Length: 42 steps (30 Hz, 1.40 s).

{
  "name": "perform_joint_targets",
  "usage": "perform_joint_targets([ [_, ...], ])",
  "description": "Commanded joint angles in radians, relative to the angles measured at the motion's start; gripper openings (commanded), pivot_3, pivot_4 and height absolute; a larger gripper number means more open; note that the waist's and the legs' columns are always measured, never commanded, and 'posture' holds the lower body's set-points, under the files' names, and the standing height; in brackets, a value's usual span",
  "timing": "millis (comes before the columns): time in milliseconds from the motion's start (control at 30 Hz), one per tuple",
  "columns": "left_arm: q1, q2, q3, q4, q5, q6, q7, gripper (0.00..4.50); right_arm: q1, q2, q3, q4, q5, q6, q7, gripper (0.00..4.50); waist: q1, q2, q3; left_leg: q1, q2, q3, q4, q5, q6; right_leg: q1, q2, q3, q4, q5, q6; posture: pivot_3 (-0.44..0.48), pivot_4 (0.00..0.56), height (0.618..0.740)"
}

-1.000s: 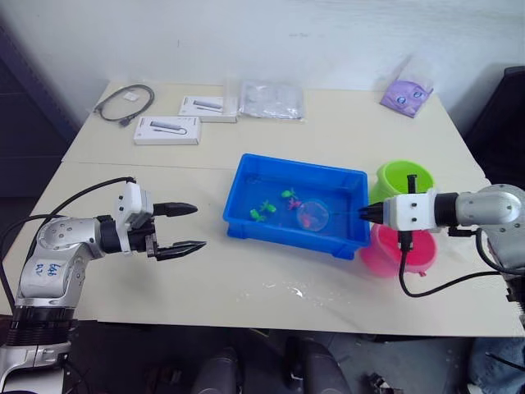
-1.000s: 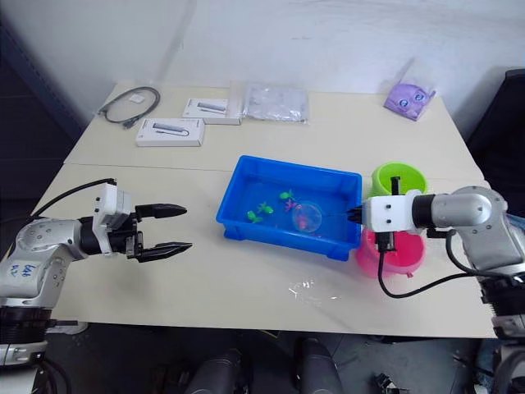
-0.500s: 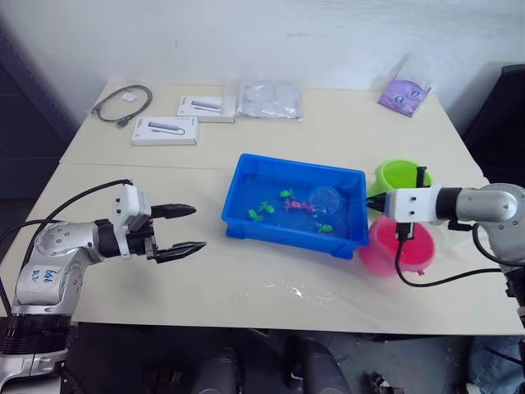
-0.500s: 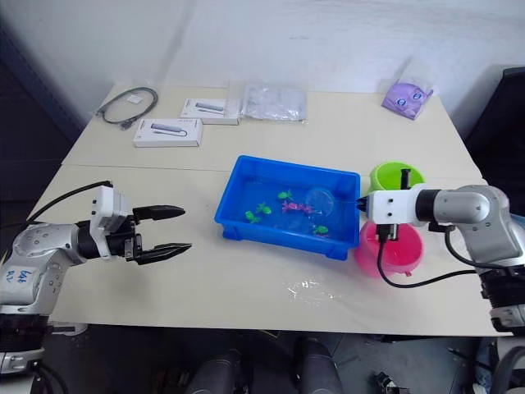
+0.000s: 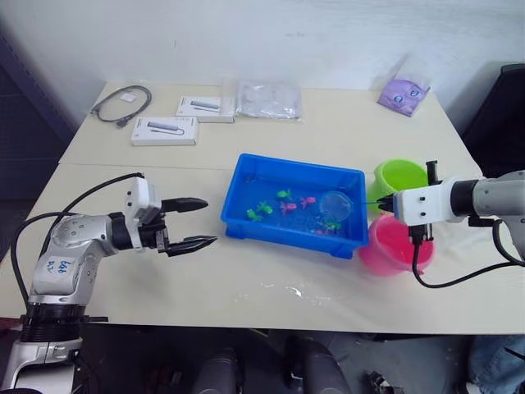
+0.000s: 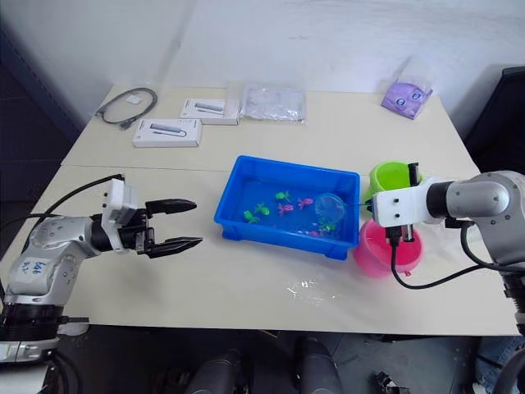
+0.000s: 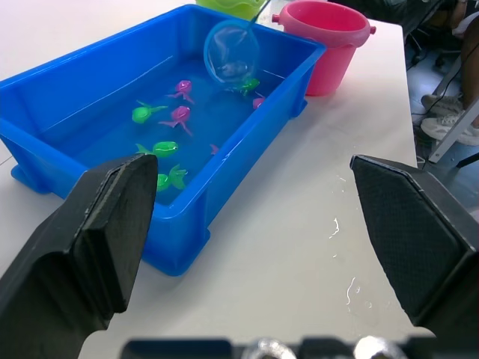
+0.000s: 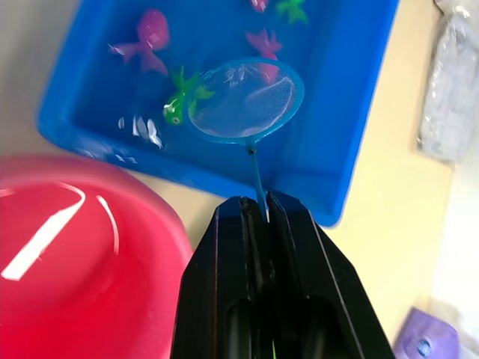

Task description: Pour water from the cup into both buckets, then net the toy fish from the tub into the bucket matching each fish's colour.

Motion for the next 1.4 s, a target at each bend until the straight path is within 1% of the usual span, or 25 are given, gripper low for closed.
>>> perform_joint_targets([
  [33, -0.010, 0.003, 0.004, -0.005, -0.001, -0.019, -0.009, 4.41, -0.005, -0.011, -0.069, -0.055, 0.054, 0.004, -0.005, 0.00, 0.000, 0.000, 0.000, 0.000, 0.000, 0.000, 0.000, 0.000, 0.000, 0.000, 0.000, 0.000, 0.000, 0.000, 0.000, 0.000, 0.150, 0.740],
  [167, -0.006, 0.000, 0.004, -0.008, -0.003, -0.023, -0.008, 4.41, 0.010, -0.011, -0.071, -0.100, 0.072, 0.061, -0.003, 0.00, 0.001, 0.000, 0.000, 0.000, 0.000, 0.000, 0.000, 0.000, 0.000, 0.000, 0.000, 0.000, 0.000, 0.000, 0.000, 0.000, 0.150, 0.740],
  [333, -0.013, -0.007, 0.002, -0.011, -0.001, -0.032, -0.001, 4.41, 0.062, -0.005, -0.042, -0.136, 0.023, 0.136, -0.016, 0.00, 0.003, 0.000, 0.000, 0.000, 0.000, 0.000, 0.000, 0.000, 0.000, 0.000, -0.001, 0.000, 0.000, 0.000, 0.000, 0.000, 0.150, 0.740],
  [667, -0.024, -0.003, 0.003, -0.003, 0.002, -0.037, -0.001, 4.41, 0.054, 0.020, -0.010, -0.075, -0.048, 0.124, -0.048, 0.00, 0.000, 0.000, 0.000, 0.000, 0.000, 0.000, 0.000, 0.000, 0.000, 0.000, 0.000, 0.000, 0.000, 0.000, 0.000, 0.000, 0.150, 0.740],
  [800, -0.019, 0.000, 0.005, -0.008, 0.001, -0.038, -0.002, 4.41, 0.045, 0.026, 0.004, -0.063, -0.045, 0.116, -0.030, 0.00, 0.001, 0.000, 0.000, 0.000, 0.000, 0.000, 0.000, 0.000, 0.000, 0.000, 0.000, 0.000, 0.000, 0.000, 0.000, 0.000, 0.150, 0.740],
  [1100, -0.035, 0.009, -0.007, 0.009, 0.016, -0.053, -0.030, 4.41, 0.034, 0.089, 0.054, 0.022, -0.031, 0.086, 0.020, 0.00, 0.001, 0.000, 0.000, 0.000, 0.000, 0.000, 0.000, 0.000, 0.000, 0.000, 0.000, 0.000, 0.000, 0.000, 0.000, 0.000, 0.150, 0.740],
  [1167, -0.037, 0.007, -0.009, 0.005, 0.015, -0.054, -0.032, 4.41, 0.039, 0.111, 0.060, 0.023, -0.031, 0.126, 0.015, 0.00, 0.000, 0.000, 0.000, 0.001, 0.000, 0.000, 0.000, 0.000, 0.000, 0.001, 0.000, 0.000, 0.000, 0.000, 0.000, 0.000, 0.150, 0.740],
  [1300, -0.034, 0.005, -0.013, -0.003, 0.017, -0.053, -0.032, 4.41, 0.035, 0.189, 0.040, -0.022, 0.058, 0.331, 0.024, 0.00, 0.000, 0.000, 0.000, 0.001, 0.000, 0.000, 0.001, 0.000, 0.000, 0.002, 0.000, 0.000, 0.000, 0.000, 0.000, 0.000, 0.150, 0.740],
  [1400, -0.030, 0.010, -0.011, -0.005, 0.018, -0.055, -0.033, 4.41, 0.028, 0.216, 0.015, -0.040, 0.103, 0.423, 0.024, 0.00, 0.001, 0.000, 0.000, 0.001, 0.000, 0.000, 0.001, 0.000, 0.000, 0.001, 0.000, 0.000, 0.001, 0.000, 0.000, 0.000, 0.150, 0.740],
])
